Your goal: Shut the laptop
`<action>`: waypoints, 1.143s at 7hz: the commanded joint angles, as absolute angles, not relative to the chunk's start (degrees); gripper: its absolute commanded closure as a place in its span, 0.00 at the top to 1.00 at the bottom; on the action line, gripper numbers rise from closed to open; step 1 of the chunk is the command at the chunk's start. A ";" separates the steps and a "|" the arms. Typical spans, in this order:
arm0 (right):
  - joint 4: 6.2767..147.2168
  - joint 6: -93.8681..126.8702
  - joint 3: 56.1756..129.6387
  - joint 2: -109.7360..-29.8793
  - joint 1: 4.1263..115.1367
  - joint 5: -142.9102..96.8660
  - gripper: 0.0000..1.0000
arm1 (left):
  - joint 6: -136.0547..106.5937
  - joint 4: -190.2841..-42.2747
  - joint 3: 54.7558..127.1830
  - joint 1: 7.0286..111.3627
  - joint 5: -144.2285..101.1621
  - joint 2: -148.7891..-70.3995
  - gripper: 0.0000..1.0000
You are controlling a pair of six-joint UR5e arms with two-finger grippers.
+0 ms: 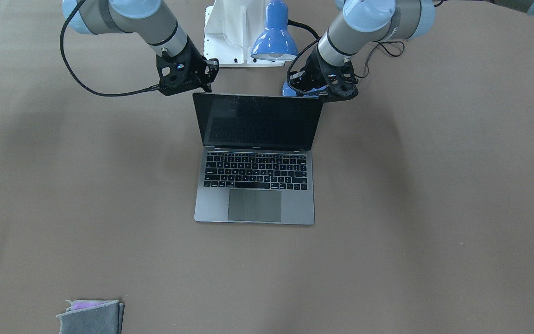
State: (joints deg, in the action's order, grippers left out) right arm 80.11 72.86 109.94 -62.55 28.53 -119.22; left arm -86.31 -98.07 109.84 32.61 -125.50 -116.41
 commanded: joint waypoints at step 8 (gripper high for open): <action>79.37 71.81 88.02 -46.08 37.88 -119.09 0.00 | -86.04 -110.30 84.56 40.52 -124.81 -131.04 0.00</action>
